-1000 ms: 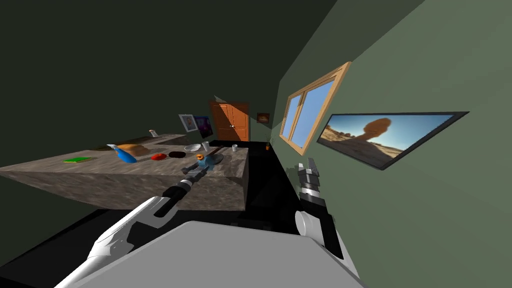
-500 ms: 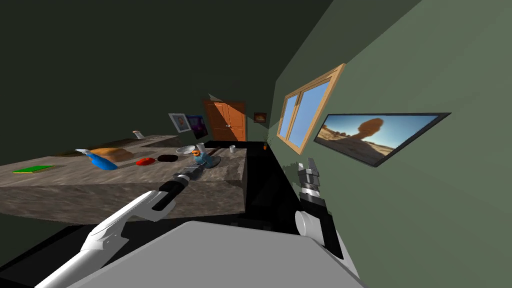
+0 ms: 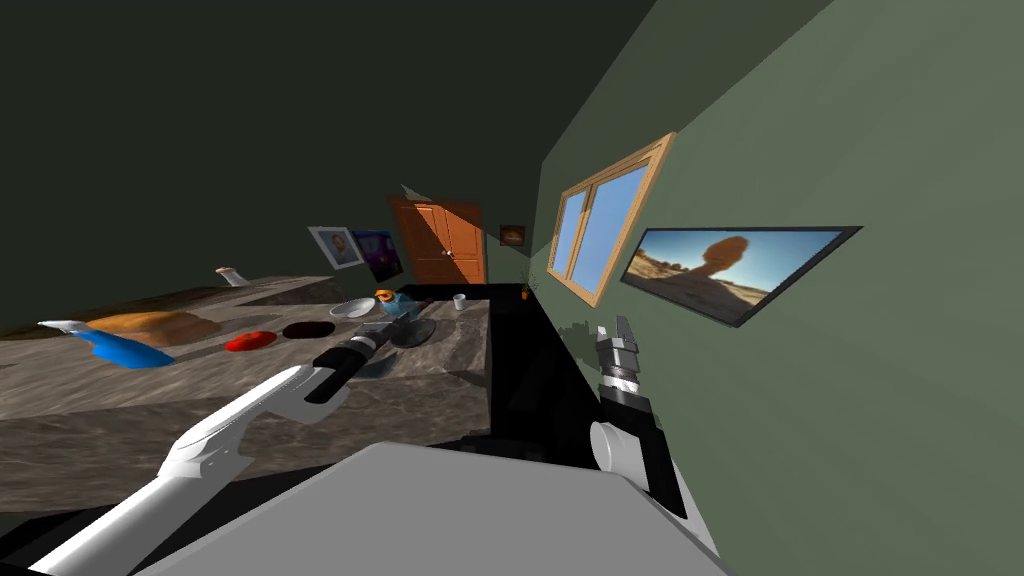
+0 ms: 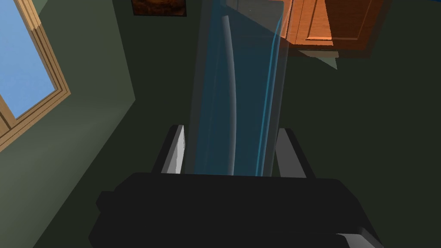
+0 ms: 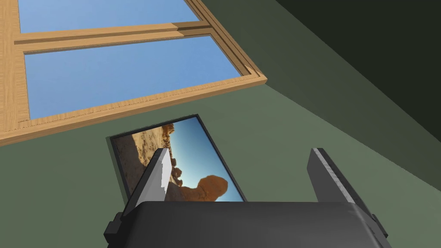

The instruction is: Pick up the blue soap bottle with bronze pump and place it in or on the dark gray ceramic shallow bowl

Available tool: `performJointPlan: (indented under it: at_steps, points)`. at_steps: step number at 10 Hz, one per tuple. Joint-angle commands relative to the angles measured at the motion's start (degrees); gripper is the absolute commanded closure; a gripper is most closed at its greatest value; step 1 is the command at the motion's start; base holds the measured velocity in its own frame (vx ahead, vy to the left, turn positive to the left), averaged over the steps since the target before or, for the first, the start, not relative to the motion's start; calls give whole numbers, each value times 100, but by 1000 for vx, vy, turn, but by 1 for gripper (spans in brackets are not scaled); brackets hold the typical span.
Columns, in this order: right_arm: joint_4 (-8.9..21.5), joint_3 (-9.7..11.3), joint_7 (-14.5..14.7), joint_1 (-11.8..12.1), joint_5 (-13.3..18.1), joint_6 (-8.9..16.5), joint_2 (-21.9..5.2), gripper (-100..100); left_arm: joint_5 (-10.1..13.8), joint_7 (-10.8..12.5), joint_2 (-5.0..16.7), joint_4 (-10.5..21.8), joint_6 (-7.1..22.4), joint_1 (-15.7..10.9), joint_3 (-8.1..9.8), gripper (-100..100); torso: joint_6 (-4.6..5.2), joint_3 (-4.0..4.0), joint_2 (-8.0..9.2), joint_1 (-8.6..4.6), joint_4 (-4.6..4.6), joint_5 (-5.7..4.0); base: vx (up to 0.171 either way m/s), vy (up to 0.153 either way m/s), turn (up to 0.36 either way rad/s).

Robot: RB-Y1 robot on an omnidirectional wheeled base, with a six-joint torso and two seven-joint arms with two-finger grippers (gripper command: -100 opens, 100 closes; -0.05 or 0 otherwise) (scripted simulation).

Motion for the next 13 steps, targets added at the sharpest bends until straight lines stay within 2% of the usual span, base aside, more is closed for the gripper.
performJointPlan:
  at_steps: [1,3,4,8,9,10,12,13]
  points:
    - [0,0,0,0,0,0,0,0,7,115,169,-77,188,-29,77,100,0,0,0,0,0,0,77,91,-146]
    - [0,0,0,1,0,0,0,0,28,122,220,-83,207,-32,83,100,-1,-4,-7,-9,-1,0,46,33,-46]
    - [0,1,0,0,0,0,1,0,30,134,239,-92,233,-41,94,-100,-6,10,22,-29,1,1,0,0,0]
    - [0,1,0,-1,0,0,1,0,29,132,238,-91,231,-41,93,-100,-6,19,34,-35,5,-1,0,0,0]
    - [0,1,0,-1,0,0,1,0,29,132,238,-91,231,-41,93,0,-6,19,35,-35,5,-1,0,0,0]
    - [0,1,0,-1,0,0,1,0,124,10,222,195,148,-327,-154,-100,-6,19,35,-35,5,-1,-79,3,40]
    - [0,1,0,-2,0,0,1,0,124,10,222,566,148,-681,-154,-100,-5,38,68,-37,12,-1,-88,-9,4]
    - [0,1,0,-2,0,0,1,0,218,-112,207,742,65,-842,-400,-100,-5,34,60,-37,11,-2,-108,3,33]
